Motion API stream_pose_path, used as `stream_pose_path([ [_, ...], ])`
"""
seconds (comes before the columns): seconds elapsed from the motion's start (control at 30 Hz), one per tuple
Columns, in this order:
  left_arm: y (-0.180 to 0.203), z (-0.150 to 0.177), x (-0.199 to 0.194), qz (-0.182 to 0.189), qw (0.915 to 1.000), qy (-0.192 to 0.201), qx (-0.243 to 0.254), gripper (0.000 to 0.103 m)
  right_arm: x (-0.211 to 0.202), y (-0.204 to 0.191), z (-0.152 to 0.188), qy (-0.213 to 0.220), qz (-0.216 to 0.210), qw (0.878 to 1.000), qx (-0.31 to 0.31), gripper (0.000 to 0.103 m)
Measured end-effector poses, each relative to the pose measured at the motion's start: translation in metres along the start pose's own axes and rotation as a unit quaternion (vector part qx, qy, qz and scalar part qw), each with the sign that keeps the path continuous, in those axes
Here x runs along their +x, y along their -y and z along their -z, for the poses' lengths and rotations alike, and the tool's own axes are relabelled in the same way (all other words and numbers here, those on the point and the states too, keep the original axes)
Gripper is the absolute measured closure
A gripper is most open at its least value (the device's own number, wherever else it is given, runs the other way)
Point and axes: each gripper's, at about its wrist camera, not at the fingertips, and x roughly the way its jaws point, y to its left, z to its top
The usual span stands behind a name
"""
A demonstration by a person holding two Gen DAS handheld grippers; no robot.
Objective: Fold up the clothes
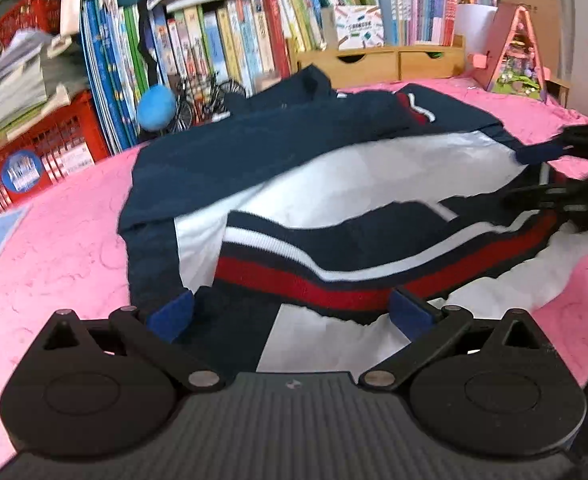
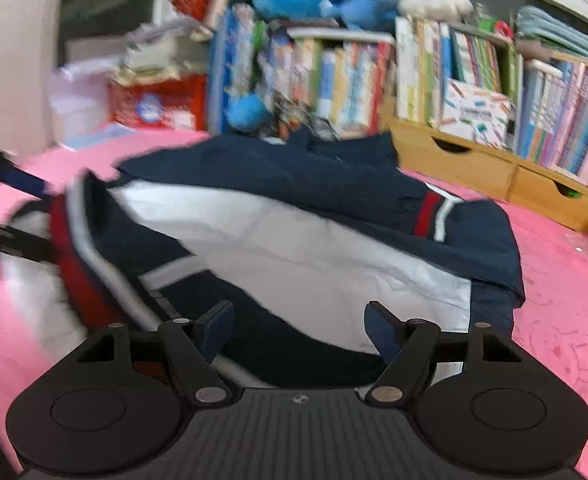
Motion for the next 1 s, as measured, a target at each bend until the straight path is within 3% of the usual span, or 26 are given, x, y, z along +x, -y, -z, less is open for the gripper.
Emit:
stream_pose_path([
  [0.13, -0.018, -0.003, 0.01, -0.03, 0.9981, 0.002, -0.054, 0.0, -0.027, -0.021, -0.003, 0.033, -0.072, 0.996, -0.043, 0.019],
  [0.23, -0.032, -0.004, 0.013, -0.038, 0.9952, 0.001, -0.09, 0.0, -0.028, -0.047, -0.007, 0.029, -0.092, 0.993, -0.072, 0.018],
  [0.37, -0.039, -0.006, 0.006, -0.043, 0.9924, 0.005, -0.115, 0.0, -0.001, -0.075, -0.005, 0.006, -0.06, 0.992, -0.11, 0.018],
  [0.6, -0.015, -0.011, -0.035, -0.011, 0.9958, 0.069, -0.06, 0.0, 0.034, -0.069, -0.017, -0.002, -0.006, 0.995, -0.097, 0.008],
  [0.7, -0.001, -0.011, -0.032, 0.002, 0.9972, 0.067, -0.035, 0.0, 0.052, -0.06, -0.018, -0.017, -0.002, 0.998, -0.068, 0.008],
  [0.83, 0.01, -0.009, -0.011, -0.04, 0.998, 0.049, -0.001, 0.0, 0.052, -0.046, -0.021, -0.013, -0.007, 1.0, -0.022, 0.009],
  [0.9, 0.005, -0.007, -0.001, -0.051, 0.998, 0.037, -0.005, 0.0, 0.042, -0.041, -0.02, -0.008, -0.008, 1.0, -0.021, 0.009],
  [1.0, -0.01, 0.0, 0.006, -0.036, 0.9981, 0.024, -0.043, 0.0, 0.041, -0.039, -0.015, -0.012, -0.001, 0.999, -0.033, 0.008],
])
